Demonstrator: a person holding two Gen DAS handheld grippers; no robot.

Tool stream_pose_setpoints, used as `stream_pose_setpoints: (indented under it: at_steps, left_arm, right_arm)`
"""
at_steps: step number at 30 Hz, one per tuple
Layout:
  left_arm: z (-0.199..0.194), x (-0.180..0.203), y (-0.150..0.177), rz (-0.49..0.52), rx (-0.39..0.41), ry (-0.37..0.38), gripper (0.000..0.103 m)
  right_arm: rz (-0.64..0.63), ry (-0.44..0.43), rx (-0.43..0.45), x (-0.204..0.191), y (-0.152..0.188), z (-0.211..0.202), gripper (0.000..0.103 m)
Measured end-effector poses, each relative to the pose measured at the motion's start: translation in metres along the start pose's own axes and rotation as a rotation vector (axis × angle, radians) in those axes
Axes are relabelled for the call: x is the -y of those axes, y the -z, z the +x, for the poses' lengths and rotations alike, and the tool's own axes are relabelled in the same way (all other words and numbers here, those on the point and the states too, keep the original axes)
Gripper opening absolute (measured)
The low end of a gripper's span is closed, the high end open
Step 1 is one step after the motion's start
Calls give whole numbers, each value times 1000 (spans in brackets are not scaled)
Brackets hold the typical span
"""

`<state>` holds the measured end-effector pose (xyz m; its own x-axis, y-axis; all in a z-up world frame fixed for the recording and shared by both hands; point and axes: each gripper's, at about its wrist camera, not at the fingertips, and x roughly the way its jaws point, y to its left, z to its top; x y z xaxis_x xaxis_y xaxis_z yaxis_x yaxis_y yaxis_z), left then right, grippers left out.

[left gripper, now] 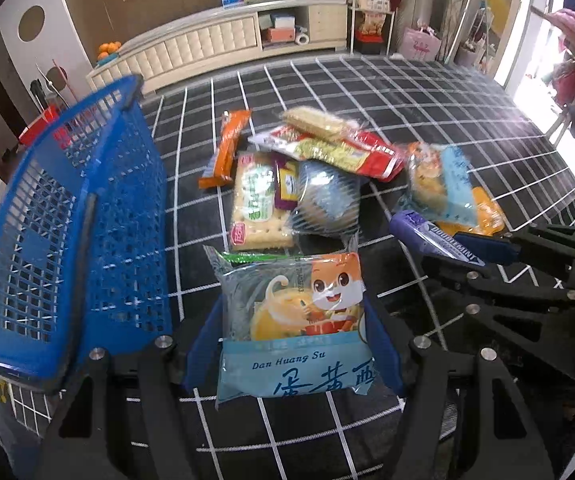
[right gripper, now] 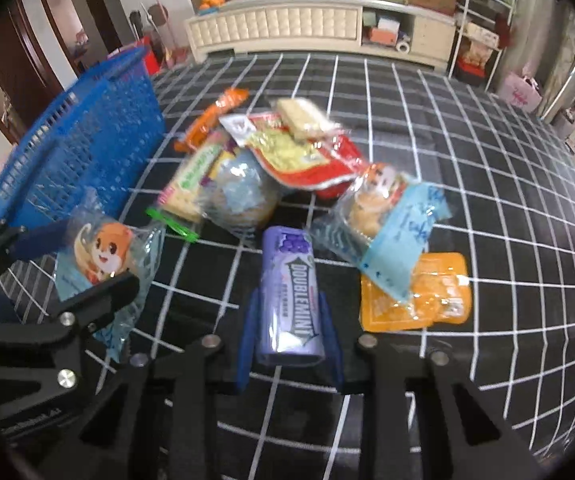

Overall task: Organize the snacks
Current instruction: 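Carry the bread bag and gum pack over the blue basket with both tools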

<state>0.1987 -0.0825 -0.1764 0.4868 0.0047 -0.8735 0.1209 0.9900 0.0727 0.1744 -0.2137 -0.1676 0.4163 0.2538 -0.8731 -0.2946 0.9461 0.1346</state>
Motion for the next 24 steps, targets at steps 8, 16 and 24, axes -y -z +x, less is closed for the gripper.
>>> stream_pose_setpoints:
  at_steps: [8, 16, 24]
  left_arm:
    - [-58, 1, 3, 16, 101, 4, 65]
    - [-105, -14, 8, 40, 191, -28, 65]
    - [-138, -63, 13, 13, 244, -60, 65]
  right_arm:
    - [7, 17, 105, -15, 5, -60, 35]
    - [-26, 1, 177, -48, -3, -96, 35]
    - [-66, -32, 231, -94, -30, -107, 35]
